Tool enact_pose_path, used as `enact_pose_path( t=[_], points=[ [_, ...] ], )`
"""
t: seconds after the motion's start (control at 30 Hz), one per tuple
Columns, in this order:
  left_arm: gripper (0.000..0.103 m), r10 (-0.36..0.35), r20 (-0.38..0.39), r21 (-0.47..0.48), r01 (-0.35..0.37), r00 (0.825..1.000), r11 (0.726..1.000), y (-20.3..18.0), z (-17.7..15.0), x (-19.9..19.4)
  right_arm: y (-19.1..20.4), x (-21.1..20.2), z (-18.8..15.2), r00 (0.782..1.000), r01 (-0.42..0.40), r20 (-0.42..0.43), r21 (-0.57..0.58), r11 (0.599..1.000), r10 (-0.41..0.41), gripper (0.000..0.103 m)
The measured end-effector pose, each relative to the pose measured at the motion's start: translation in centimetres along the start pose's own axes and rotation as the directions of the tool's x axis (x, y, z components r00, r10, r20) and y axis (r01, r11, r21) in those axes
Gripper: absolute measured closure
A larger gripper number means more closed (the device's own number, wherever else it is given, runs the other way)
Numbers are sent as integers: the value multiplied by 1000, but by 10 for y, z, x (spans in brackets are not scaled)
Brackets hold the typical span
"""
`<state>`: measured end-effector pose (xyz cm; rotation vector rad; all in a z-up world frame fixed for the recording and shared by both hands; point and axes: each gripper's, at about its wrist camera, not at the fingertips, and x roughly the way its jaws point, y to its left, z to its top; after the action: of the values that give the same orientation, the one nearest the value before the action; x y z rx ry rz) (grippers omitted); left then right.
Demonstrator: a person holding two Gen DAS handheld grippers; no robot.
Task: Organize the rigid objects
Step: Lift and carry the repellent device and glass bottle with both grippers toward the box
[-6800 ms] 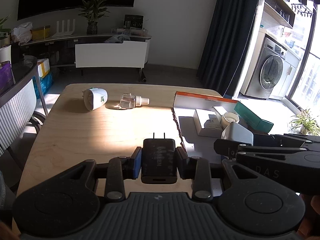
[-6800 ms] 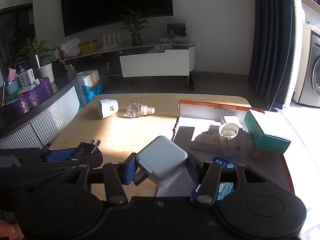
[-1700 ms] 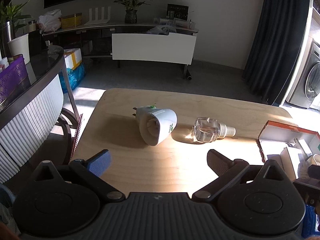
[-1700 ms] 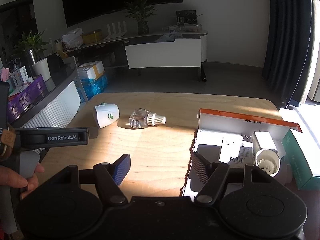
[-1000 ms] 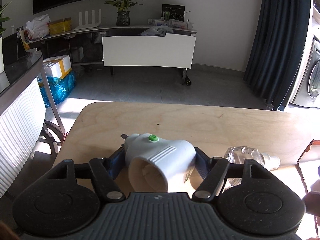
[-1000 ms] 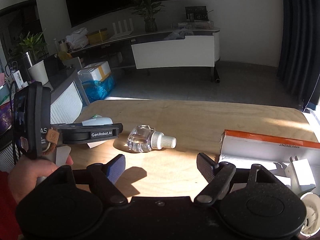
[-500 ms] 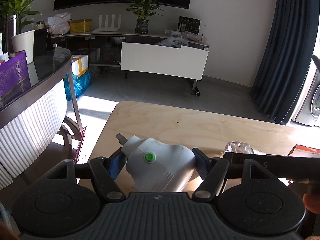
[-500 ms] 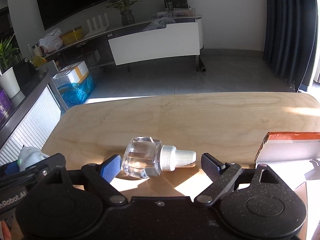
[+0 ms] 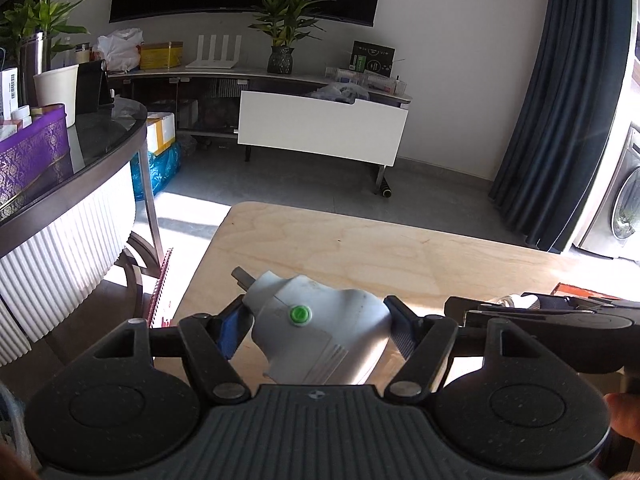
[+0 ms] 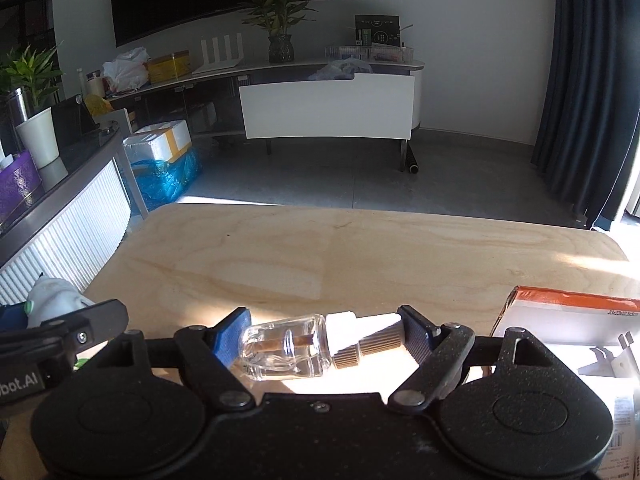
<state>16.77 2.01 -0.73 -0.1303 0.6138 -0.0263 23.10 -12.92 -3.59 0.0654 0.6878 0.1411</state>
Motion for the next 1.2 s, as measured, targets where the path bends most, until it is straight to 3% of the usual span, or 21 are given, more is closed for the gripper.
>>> enact_pose_path(
  t=[0.47, 1.2],
  points=[
    [31, -71, 19, 28, 71, 997, 997, -33, -18, -68, -21, -126, -22, 996, 2, 95, -19, 1000, 0, 8],
    [31, -150, 6, 108, 149, 989, 983, -76, -41, -104, -67, -203, -56, 991, 62, 115, 28, 998, -65, 8]
  ],
)
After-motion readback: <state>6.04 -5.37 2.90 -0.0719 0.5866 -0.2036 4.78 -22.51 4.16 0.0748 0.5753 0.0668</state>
